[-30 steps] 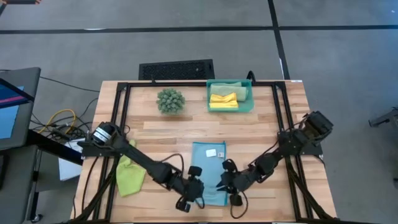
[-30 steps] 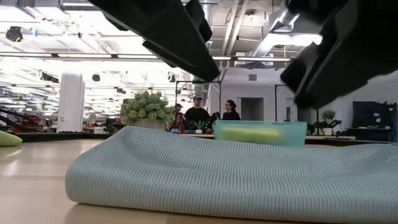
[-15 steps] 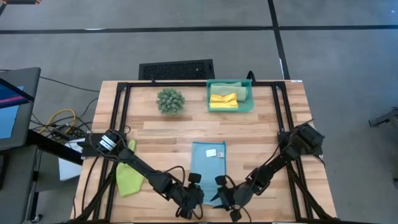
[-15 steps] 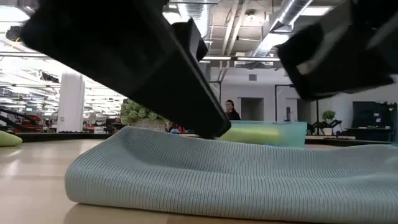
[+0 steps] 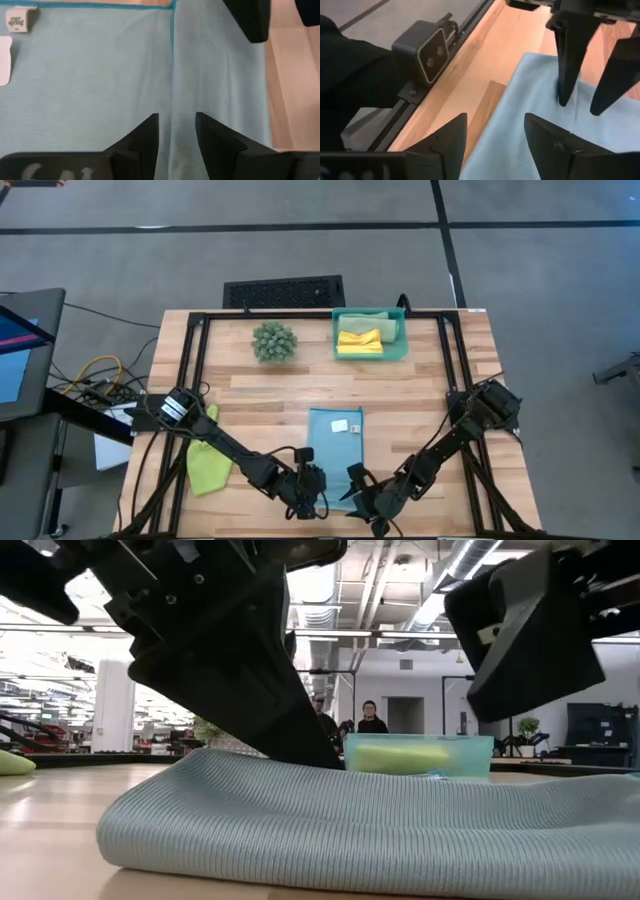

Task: Roll microfiber towels into tight, uniform cylinder then place into a basket
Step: Roll the blue microfiber cloth

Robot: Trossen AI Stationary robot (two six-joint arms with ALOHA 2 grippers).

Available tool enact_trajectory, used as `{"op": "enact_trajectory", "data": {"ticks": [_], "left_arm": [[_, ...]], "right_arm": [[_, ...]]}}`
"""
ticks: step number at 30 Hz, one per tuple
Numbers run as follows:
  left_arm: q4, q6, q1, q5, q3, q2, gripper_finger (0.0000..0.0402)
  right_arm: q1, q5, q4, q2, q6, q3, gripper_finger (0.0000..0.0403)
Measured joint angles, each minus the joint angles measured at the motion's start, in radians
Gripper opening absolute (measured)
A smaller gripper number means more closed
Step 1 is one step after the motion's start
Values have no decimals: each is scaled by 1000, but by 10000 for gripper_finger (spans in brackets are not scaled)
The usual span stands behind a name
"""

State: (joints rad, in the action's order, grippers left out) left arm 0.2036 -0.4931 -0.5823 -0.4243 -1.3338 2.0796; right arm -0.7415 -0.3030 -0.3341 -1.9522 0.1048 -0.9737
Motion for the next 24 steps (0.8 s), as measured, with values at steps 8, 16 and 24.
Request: {"op": "enact_trajectory", "data": {"ticks": [8, 16, 24], "left_arm": [[16, -47, 1, -10, 10, 0, 122], [-36, -121, 0, -33, 86, -3, 122], [-2, -91, 2, -34, 37, -4, 122]], "right_arm": [[-17, -68, -3, 0, -37, 0, 210], [-16, -85, -3, 0, -64, 0, 210], [-16, -101, -3, 0, -79, 0, 210]]}}
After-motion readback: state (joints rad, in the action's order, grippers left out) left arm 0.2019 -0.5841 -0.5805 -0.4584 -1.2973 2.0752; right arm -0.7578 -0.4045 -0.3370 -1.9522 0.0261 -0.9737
